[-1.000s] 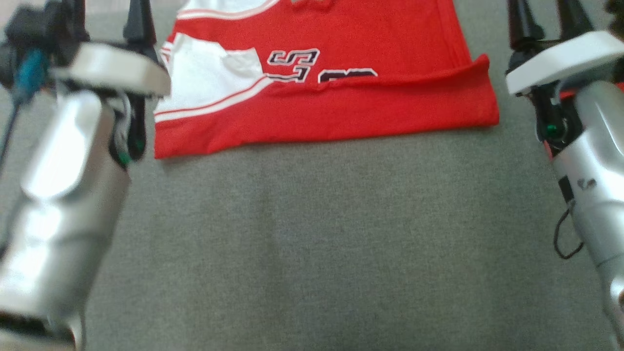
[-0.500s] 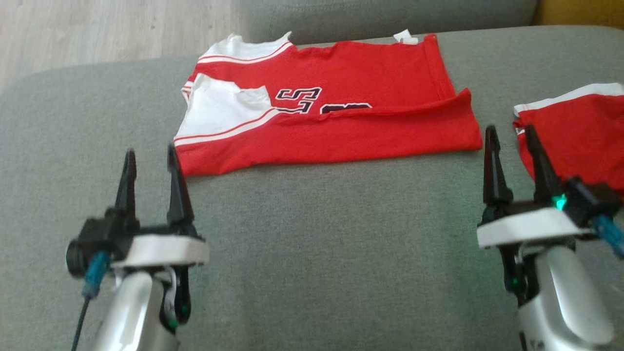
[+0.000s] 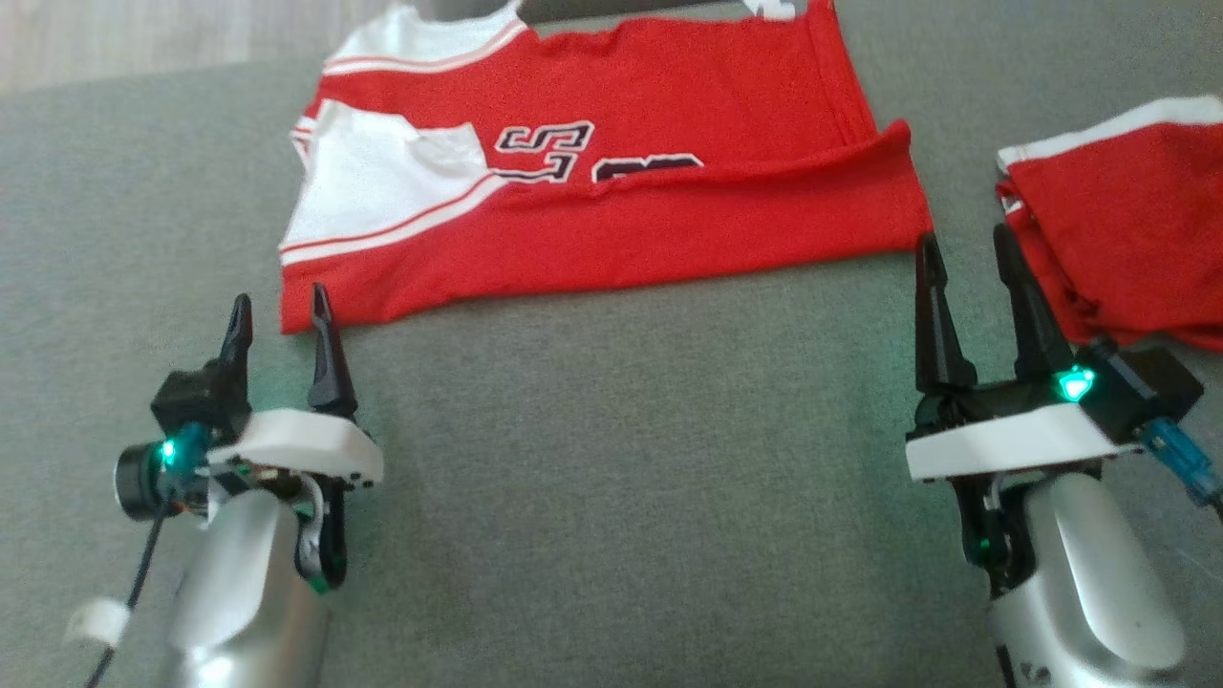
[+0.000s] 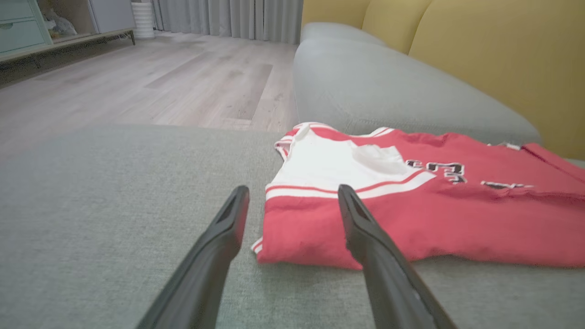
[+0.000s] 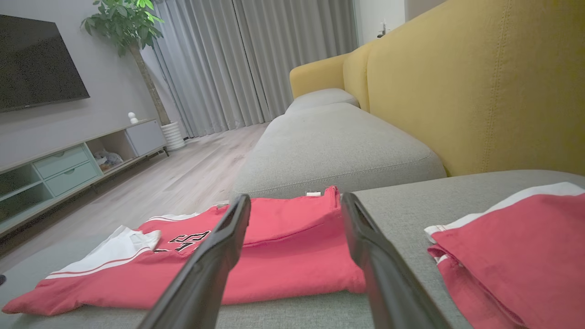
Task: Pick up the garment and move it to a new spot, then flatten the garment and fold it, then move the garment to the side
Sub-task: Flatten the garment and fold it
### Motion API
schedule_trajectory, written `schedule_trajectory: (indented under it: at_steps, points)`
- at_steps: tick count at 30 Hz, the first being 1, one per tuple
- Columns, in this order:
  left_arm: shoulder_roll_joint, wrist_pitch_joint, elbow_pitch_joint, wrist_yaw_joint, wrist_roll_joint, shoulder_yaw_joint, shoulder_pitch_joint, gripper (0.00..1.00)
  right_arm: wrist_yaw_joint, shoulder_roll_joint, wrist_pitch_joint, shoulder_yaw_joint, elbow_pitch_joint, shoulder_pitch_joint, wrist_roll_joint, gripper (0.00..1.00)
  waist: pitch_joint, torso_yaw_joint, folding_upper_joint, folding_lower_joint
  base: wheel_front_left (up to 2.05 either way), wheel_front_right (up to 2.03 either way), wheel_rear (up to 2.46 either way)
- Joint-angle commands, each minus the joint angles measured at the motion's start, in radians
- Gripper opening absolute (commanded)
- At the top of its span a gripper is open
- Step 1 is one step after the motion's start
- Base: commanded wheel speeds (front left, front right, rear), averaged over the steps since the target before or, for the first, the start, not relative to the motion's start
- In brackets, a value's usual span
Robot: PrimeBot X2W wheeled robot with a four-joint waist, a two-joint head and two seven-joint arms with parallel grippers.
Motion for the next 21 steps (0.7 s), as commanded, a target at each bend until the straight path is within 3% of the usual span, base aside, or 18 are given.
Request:
schedule_trajectory:
  at_steps: [1, 12, 14, 15, 16, 17, 21]
  points:
    - [0.035, 0.017, 0.022, 0.005, 0.006, 0.033, -0.062, 1.00, -0.001, 0.006, -0.006, 0.028, -0.038, -0.042, 0.011, 1.00, 0.037, -0.023, -0.0001, -0.0001, 0.00, 0.00, 0.00]
    - [0.105, 0.116, 0.301, 0.057, 0.018, 0.043, -0.213, 1.00, -0.001, 0.006, -0.006, 0.030, -0.045, -0.073, 0.021, 1.00, 0.105, -0.067, -0.0001, -0.0001, 0.00, 0.00, 0.00]
    - [0.106, 0.158, 0.344, 0.045, 0.018, 0.031, -0.221, 1.00, -0.001, 0.006, -0.006, 0.023, -0.046, -0.078, 0.022, 1.00, 0.106, -0.068, -0.0001, -0.0001, 0.00, 0.00, 0.00]
    - [0.103, 0.174, 0.359, 0.036, 0.012, 0.029, -0.225, 0.90, -0.001, 0.006, -0.006, 0.019, -0.047, -0.081, 0.024, 1.00, 0.106, -0.067, -0.0001, -0.0001, 0.00, 0.00, 0.00]
    - [0.100, 0.186, 0.371, 0.027, 0.011, 0.023, -0.227, 0.36, -0.001, 0.006, -0.006, 0.016, -0.047, -0.083, 0.025, 1.00, 0.105, -0.066, -0.0001, -0.0001, 0.00, 0.00, 0.00]
    - [0.098, 0.190, 0.377, 0.019, 0.009, 0.019, -0.229, 0.00, -0.001, 0.006, -0.006, 0.013, -0.046, -0.085, 0.026, 1.00, 0.103, -0.065, -0.0001, -0.0001, 0.00, 0.00, 0.00]
    - [0.089, 0.144, 0.376, 0.004, 0.002, 0.014, -0.233, 0.00, -0.001, 0.006, -0.006, 0.008, -0.034, -0.088, 0.024, 1.00, 0.084, -0.054, -0.0001, -0.0001, 0.00, 0.00, 0.00]
